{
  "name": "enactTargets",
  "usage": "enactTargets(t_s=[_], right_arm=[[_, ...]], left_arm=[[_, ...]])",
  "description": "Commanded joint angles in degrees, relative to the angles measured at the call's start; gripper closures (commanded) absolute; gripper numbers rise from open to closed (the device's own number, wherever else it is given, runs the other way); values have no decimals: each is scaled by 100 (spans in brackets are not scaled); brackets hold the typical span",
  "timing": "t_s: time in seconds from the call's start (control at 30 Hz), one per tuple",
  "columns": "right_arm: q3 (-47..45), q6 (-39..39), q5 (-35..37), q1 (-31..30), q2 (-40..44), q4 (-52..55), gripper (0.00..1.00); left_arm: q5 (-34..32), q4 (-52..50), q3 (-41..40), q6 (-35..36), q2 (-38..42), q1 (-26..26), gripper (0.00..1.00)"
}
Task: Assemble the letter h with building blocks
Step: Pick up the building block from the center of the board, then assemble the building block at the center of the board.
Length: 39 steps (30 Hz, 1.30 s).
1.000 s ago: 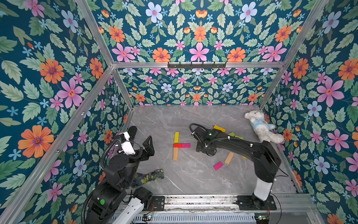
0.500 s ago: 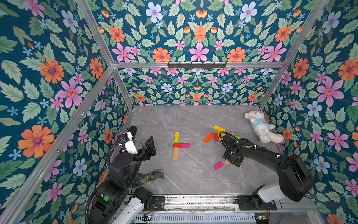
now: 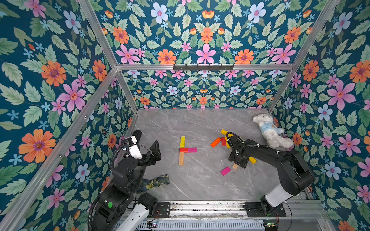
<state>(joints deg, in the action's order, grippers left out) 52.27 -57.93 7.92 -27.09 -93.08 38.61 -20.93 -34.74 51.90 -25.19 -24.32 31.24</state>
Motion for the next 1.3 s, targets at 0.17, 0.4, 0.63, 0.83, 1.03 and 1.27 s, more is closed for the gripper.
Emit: enactTargets(t_s=[0.17, 0.4, 0.63, 0.83, 1.03, 1.27], right_arm=[[-200, 46, -37, 3, 10, -171, 52], [88, 525, 285, -234, 181, 80, 65], [1577, 847, 528, -1494, -8, 721, 65], [3759, 1018, 379, -2734, -1809, 1346, 66], [4621, 898, -64, -3071, -2915, 1271, 66], [4520, 793, -196, -3066, -3110, 1047, 66]], left_arm=[[-53, 187, -22, 40, 2, 4, 1], [-40, 205, -13, 32, -2, 4, 1], [-56, 196, -14, 40, 23, 4, 1], [-77, 196, -5, 49, 54, 4, 1], [-66, 161, 81, 48, 46, 4, 1], [-68, 152, 92, 49, 76, 4, 1]])
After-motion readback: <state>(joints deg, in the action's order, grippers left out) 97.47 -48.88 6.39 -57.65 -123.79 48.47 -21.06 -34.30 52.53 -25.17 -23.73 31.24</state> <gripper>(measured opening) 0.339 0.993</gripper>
